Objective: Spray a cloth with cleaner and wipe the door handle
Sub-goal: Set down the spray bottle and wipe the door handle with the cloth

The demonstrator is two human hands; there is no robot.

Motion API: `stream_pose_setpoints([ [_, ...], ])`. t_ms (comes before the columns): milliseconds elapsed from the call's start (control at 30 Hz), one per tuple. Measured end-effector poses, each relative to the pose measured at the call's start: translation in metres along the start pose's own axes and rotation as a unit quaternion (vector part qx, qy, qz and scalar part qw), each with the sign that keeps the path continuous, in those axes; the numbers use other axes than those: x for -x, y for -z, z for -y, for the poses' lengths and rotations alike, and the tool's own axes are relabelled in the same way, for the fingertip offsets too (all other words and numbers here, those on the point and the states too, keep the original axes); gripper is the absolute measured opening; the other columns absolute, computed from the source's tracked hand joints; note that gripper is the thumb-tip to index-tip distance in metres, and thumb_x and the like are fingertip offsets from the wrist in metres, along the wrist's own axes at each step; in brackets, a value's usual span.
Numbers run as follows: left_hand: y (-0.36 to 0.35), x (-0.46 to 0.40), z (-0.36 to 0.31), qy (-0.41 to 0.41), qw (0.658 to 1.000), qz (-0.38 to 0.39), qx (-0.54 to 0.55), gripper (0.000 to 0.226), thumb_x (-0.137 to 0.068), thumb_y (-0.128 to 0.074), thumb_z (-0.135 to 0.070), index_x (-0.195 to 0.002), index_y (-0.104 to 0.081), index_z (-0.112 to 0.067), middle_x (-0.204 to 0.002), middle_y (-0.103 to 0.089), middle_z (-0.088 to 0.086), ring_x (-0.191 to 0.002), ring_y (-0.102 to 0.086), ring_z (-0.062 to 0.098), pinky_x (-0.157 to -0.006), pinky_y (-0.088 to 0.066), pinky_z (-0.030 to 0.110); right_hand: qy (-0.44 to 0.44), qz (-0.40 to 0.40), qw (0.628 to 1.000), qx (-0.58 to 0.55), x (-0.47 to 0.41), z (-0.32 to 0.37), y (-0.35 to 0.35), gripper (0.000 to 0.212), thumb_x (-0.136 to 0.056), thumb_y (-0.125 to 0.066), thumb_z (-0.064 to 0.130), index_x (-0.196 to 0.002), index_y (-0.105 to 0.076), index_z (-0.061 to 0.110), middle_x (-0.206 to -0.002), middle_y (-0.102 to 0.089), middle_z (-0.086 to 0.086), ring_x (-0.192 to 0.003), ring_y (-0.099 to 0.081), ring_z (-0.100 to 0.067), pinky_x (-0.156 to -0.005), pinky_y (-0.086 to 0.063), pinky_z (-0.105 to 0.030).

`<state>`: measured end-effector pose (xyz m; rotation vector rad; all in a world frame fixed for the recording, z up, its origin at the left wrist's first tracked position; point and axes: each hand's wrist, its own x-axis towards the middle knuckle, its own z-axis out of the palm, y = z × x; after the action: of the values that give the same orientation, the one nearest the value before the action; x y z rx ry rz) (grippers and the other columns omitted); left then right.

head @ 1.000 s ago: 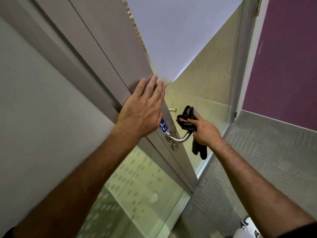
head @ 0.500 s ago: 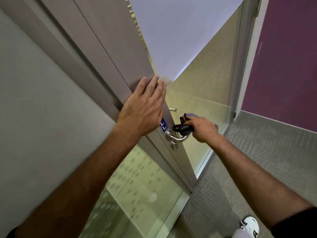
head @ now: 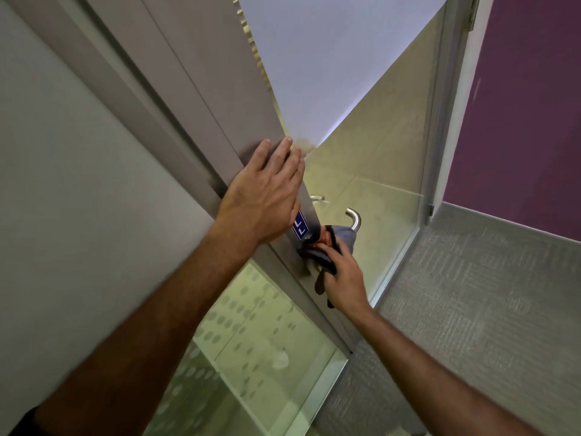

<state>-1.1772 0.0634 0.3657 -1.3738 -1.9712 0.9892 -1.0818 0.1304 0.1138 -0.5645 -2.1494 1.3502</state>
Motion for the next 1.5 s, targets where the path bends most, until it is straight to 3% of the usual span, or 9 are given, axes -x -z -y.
stream_pose_setpoints([
  [133, 0.001, 0.001, 0.0, 0.005, 1.0, 0.0, -0.006, 0.069, -0.101, -0.01, -0.045, -0.158, -0.018, -0.008, -0.168, -0.02, 0.016, -0.156, -0.016, 0.033, -0.124, -0.012, 0.052, -0.093, -0.101, 0.949, -0.285, -0.006, -0.015, 0.035, 0.054, -0.077, -0.051, -0.002, -0.107, -0.073, 0.037, -0.122, -0.066, 0.018, -0.114, -0.063, -0.003, -0.095, -0.054, -0.023],
  [267, 0.004, 0.001, 0.001, -0.003, 1.0, 0.008, -0.012, 0.069, -0.1, -0.01, -0.044, -0.158, -0.02, -0.007, -0.167, -0.023, 0.016, -0.156, -0.017, 0.034, -0.124, -0.014, 0.053, -0.28, -0.241, 0.863, -0.345, -0.022, -0.03, 0.027, 0.045, -0.095, -0.051, 0.007, -0.137, -0.055, 0.022, -0.123, -0.068, -0.003, -0.114, -0.065, -0.022, -0.098, -0.053, -0.041],
  [467, -0.007, -0.001, -0.008, -0.085, 0.996, 0.029, 0.009, 0.067, -0.103, -0.016, -0.041, -0.159, -0.017, -0.006, -0.168, -0.019, 0.016, -0.157, -0.015, 0.031, -0.125, -0.011, 0.053, -0.31, -0.102, 0.873, -0.362, -0.026, -0.034, -0.031, 0.033, -0.099, -0.055, 0.003, -0.131, -0.052, 0.004, -0.112, -0.068, -0.016, -0.105, -0.066, -0.033, -0.091, -0.054, -0.048],
  [667, -0.023, -0.006, -0.02, -0.105, 0.993, 0.045, 0.006, 0.066, -0.103, -0.017, -0.041, -0.159, -0.017, -0.006, -0.169, -0.018, 0.015, -0.157, -0.012, 0.03, -0.123, -0.011, 0.053, -0.179, 0.034, 0.957, -0.224, -0.016, -0.066, -0.047, 0.029, -0.097, -0.059, 0.003, -0.125, -0.052, 0.005, -0.106, -0.061, 0.004, -0.091, -0.062, 0.0, -0.084, -0.049, -0.029],
  [833, -0.022, -0.005, -0.019, -0.103, 0.993, 0.056, 0.011, 0.067, -0.102, -0.016, -0.043, -0.158, -0.023, -0.009, -0.167, -0.023, 0.014, -0.157, -0.016, 0.029, -0.123, -0.014, 0.053, 0.009, 0.143, 0.989, 0.028, -0.026, -0.093, -0.027, 0.05, -0.092, -0.048, 0.033, -0.132, -0.057, 0.005, -0.136, -0.053, -0.026, -0.105, -0.066, -0.039, -0.092, -0.047, -0.032],
  [933, -0.021, -0.006, -0.018, -0.104, 0.992, 0.063, 0.018, 0.066, -0.103, -0.016, -0.044, -0.159, -0.021, -0.008, -0.168, -0.022, 0.015, -0.157, -0.014, 0.03, -0.123, -0.013, 0.053, 0.004, 0.15, 0.988, 0.046, -0.027, -0.098, -0.017, 0.056, -0.091, -0.051, 0.043, -0.143, -0.032, 0.031, -0.138, -0.051, -0.011, -0.101, -0.067, -0.036, -0.083, -0.059, -0.048],
  [1033, -0.019, -0.005, -0.019, -0.106, 0.992, 0.068, 0.012, 0.067, -0.103, -0.015, -0.044, -0.158, -0.02, -0.008, -0.167, -0.022, 0.016, -0.156, -0.015, 0.03, -0.124, -0.012, 0.053, 0.062, 0.179, 0.975, 0.113, -0.012, -0.116, -0.022, 0.079, -0.088, -0.061, 0.008, -0.147, -0.027, 0.047, -0.136, -0.037, -0.011, -0.083, -0.062, -0.034, -0.066, -0.06, -0.045],
  [1300, -0.018, -0.005, -0.018, -0.104, 0.99, 0.091, 0.016, 0.067, -0.101, -0.009, -0.044, -0.159, -0.016, -0.011, -0.169, -0.018, 0.014, -0.157, -0.012, 0.029, -0.124, -0.008, 0.053, -0.092, 0.135, 0.984, 0.068, 0.004, -0.113, -0.029, 0.064, -0.09, -0.055, -0.005, -0.147, -0.04, 0.02, -0.134, -0.041, -0.012, -0.095, -0.064, -0.04, -0.087, -0.058, -0.05],
  [1500, -0.016, -0.006, -0.018, -0.099, 0.989, 0.105, 0.027, 0.066, -0.103, -0.011, -0.045, -0.16, -0.012, -0.011, -0.169, -0.015, 0.014, -0.157, -0.01, 0.029, -0.124, -0.005, 0.053, -0.225, 0.021, 0.954, -0.199, 0.008, -0.087, -0.026, 0.046, -0.1, -0.056, 0.005, -0.144, -0.046, 0.012, -0.136, -0.05, -0.005, -0.127, -0.05, -0.021, -0.112, -0.041, -0.039],
])
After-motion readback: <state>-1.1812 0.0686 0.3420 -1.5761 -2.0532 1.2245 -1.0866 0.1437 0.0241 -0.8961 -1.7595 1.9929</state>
